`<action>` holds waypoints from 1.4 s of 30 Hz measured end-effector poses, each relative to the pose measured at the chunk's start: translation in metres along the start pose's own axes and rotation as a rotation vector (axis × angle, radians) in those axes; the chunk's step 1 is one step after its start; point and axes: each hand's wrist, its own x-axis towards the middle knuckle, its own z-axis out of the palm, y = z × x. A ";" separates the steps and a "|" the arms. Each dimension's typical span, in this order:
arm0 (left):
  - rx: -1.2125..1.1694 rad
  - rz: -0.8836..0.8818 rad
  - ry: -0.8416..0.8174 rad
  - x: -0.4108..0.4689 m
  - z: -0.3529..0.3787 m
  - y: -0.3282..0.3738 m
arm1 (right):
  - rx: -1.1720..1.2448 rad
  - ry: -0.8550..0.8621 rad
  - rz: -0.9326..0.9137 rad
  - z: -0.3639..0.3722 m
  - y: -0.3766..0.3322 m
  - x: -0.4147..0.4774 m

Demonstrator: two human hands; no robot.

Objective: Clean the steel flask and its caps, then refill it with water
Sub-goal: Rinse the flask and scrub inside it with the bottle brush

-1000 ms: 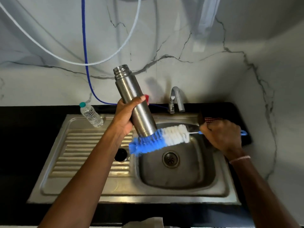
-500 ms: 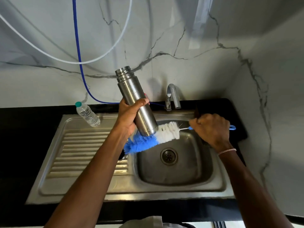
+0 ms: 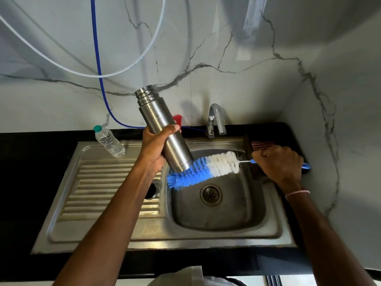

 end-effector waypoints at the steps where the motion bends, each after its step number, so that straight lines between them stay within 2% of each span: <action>1: 0.014 0.003 -0.020 -0.001 0.003 -0.002 | -0.003 -0.003 -0.012 0.002 -0.006 -0.001; 4: 0.054 0.002 -0.064 -0.005 0.011 -0.008 | -0.018 -0.039 -0.079 0.009 -0.021 -0.004; 10: 0.054 0.005 -0.004 -0.003 -0.002 -0.001 | 0.025 -0.047 0.024 0.000 0.001 -0.001; 14: 0.092 -0.004 -0.062 -0.009 0.012 -0.011 | -0.031 -0.074 -0.074 0.016 -0.021 -0.007; 19: 0.043 0.006 0.028 -0.003 -0.005 -0.002 | -0.012 -0.089 0.023 0.007 0.003 -0.008; 24: 0.017 0.000 -0.033 -0.010 0.013 -0.016 | 0.013 -0.143 -0.083 0.026 -0.032 -0.022; 32: 0.064 0.025 0.081 -0.008 -0.040 -0.012 | -0.015 -0.142 0.095 0.020 0.004 -0.026; 37: 0.207 0.113 0.077 -0.022 -0.053 -0.027 | -0.027 -0.187 0.032 0.008 -0.015 -0.010; 42: 0.284 0.157 0.090 -0.032 -0.056 -0.039 | 0.012 -0.147 -0.197 -0.011 -0.051 0.029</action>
